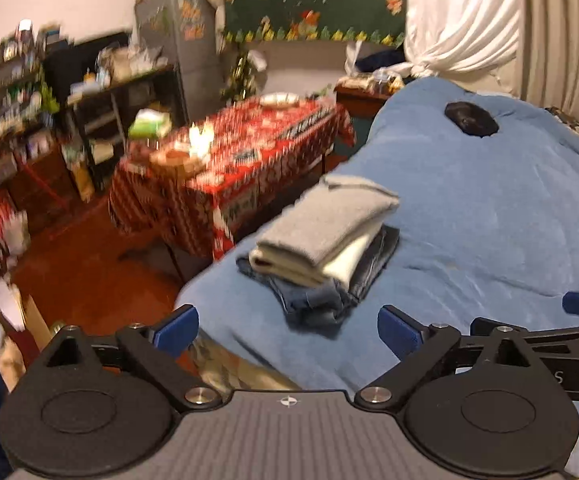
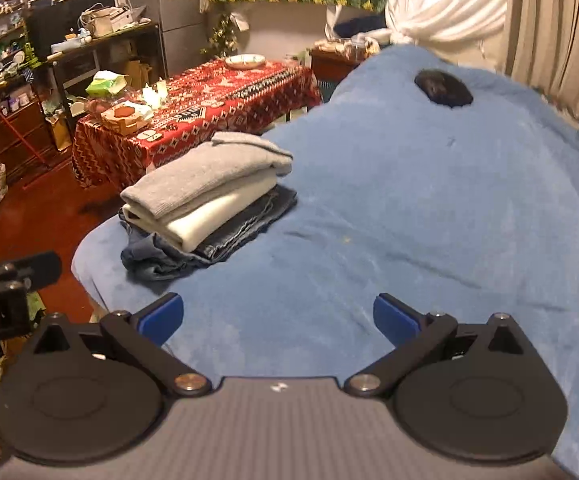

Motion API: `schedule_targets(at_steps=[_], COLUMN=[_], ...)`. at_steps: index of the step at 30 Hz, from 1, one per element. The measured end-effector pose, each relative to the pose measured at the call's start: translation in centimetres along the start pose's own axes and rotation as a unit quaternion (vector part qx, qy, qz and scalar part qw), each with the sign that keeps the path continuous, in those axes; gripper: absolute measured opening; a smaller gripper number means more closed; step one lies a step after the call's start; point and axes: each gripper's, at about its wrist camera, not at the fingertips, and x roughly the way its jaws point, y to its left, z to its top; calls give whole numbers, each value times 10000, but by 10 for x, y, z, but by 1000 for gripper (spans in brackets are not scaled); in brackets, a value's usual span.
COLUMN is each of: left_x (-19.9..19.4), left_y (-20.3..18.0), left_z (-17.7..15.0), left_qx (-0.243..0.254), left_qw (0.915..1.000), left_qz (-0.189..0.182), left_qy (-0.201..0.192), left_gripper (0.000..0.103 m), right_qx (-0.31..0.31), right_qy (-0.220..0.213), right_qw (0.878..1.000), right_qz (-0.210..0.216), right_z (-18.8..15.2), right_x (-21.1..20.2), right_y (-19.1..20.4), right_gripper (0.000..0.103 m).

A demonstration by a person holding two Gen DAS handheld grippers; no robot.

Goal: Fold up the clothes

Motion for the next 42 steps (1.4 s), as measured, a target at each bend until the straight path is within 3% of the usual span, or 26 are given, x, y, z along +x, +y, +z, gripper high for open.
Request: schedule_targets(at_steps=[7, 42], left_x=[24, 13], left_y=[7, 9], left_z=[-6, -9], left_qx=[-185, -177], left_qw=[9989, 9991], left_qz=[-52, 104], left_qy=[420, 362], left_gripper=[99, 99], right_qx=[-98, 37], right_qy=[19, 44], right_qw=[9998, 10000], right_qz=[-151, -77], right_z=[-3, -5], right_x=[16, 16], right_y=[7, 10], right_gripper=[102, 102])
